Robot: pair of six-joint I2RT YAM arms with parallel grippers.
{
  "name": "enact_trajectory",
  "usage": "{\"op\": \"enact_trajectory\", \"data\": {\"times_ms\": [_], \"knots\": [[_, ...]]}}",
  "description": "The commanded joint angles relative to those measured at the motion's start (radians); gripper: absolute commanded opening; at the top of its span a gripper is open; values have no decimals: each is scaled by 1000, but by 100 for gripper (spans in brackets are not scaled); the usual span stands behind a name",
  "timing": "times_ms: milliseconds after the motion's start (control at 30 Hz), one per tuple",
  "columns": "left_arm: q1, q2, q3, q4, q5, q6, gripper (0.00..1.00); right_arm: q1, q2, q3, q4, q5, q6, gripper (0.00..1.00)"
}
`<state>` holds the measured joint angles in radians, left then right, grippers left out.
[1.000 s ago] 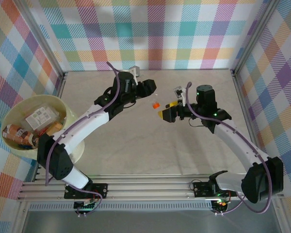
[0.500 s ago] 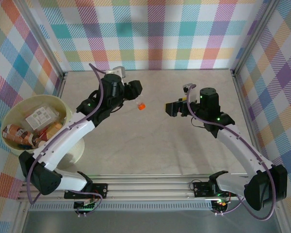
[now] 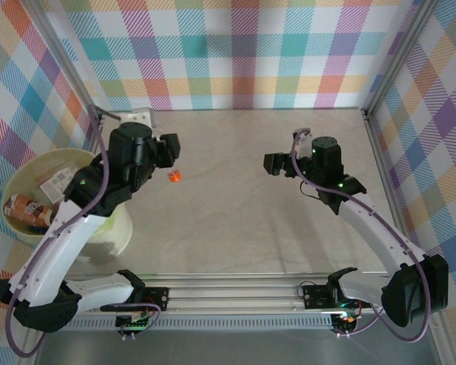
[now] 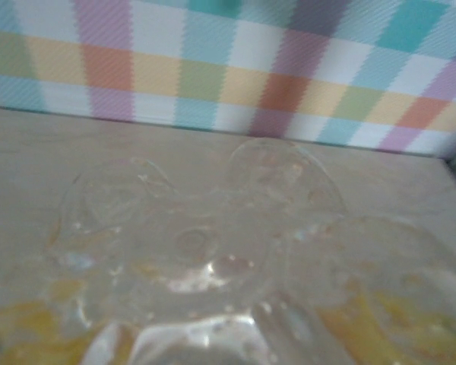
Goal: Put the plastic bottles in the bin
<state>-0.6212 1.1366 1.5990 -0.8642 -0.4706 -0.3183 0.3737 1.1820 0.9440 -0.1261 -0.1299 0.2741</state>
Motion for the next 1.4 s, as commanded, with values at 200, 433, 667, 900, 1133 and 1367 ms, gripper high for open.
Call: {"op": "enact_trajectory", "data": {"times_ms": [200,433,667,900,1133,1367], "knots": [[181,39,297,-495,-368,-33,55,1,50,64,2,-17,59,100],[500,74,273,-524,-243,62,56,-1,59,79,-17,-35,59,100],[607,66,192,-474,-92,247,58,-4,56,73,-25,-32,57,100],[673,56,51,-448,12,252,67,-2,65,81,-18,-43,55,100],[708,67,143,-450,91,219,95,-3,60,78,-27,-36,45,100],[710,61,196,-432,283,153,87,-3,58,73,-36,-27,46,100]]}}
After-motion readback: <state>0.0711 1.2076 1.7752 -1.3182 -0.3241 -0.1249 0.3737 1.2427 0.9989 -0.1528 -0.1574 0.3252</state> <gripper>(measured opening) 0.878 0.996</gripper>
